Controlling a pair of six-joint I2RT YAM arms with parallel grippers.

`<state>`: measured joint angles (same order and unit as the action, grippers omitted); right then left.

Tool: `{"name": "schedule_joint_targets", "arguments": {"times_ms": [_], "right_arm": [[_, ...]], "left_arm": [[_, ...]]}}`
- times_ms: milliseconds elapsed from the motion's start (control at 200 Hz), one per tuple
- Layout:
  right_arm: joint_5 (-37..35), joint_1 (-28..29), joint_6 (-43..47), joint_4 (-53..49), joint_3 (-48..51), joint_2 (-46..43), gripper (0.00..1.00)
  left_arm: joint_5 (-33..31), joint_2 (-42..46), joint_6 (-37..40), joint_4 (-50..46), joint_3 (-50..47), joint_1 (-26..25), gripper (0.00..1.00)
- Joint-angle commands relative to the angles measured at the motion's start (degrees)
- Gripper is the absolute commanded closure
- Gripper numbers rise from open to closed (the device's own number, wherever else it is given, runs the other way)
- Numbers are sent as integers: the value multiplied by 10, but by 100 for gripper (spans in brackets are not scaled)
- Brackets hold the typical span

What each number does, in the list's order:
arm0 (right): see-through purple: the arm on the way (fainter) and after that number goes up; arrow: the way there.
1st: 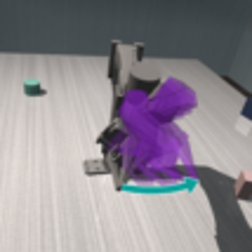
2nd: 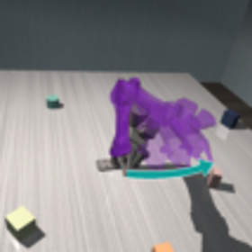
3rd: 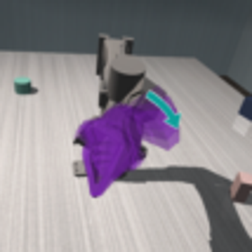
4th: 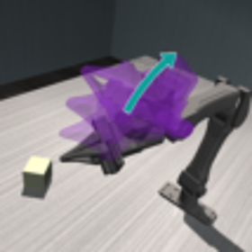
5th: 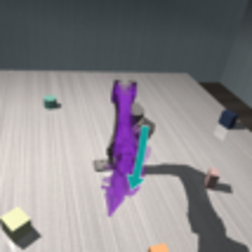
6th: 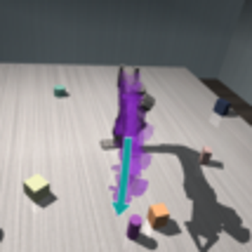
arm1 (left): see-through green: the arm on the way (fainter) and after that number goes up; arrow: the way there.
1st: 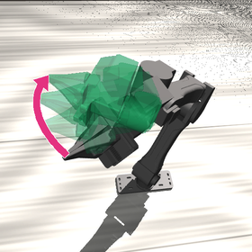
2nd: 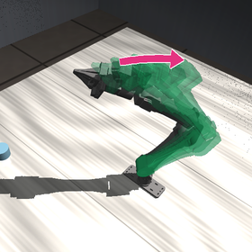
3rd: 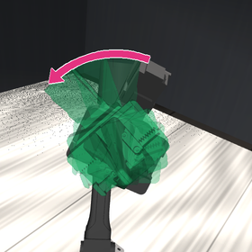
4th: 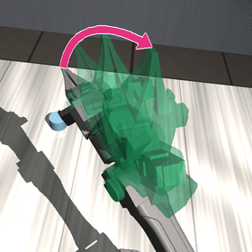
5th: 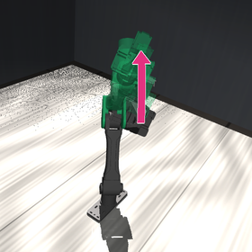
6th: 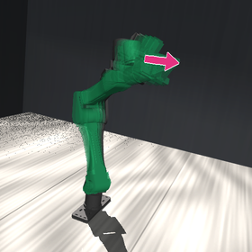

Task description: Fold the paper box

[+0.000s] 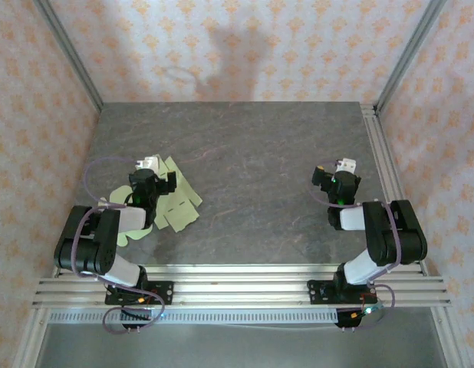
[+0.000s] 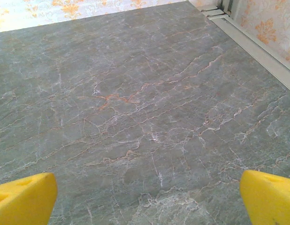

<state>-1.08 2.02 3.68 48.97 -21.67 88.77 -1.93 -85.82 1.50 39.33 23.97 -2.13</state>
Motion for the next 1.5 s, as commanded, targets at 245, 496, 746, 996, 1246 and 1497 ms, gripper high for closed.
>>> {"name": "schedule_joint_targets", "arguments": {"times_ms": [245, 496, 746, 996, 1246, 1497], "right_arm": [[-9, -3, -7, 20, -8, 2, 1], [-9, -4, -7, 20, -7, 2, 1], [-9, -4, -7, 19, -8, 2, 1], [-10, -3, -6, 27, 9, -29, 1], [-44, 42, 20, -168, -55, -136, 1], [53, 119, -84, -347, -182, -133, 1]], "left_arm": [[-13, 2, -2, 22, 10, -2, 0], [-13, 1, -2, 22, 10, -2, 0], [-13, 1, -3, 22, 10, -2, 0], [-1, 14, 5, 7, 14, -3, 0], [-48, 139, -53, -222, 81, -22, 0], [-88, 231, -265, -465, 147, -11, 0]]}}
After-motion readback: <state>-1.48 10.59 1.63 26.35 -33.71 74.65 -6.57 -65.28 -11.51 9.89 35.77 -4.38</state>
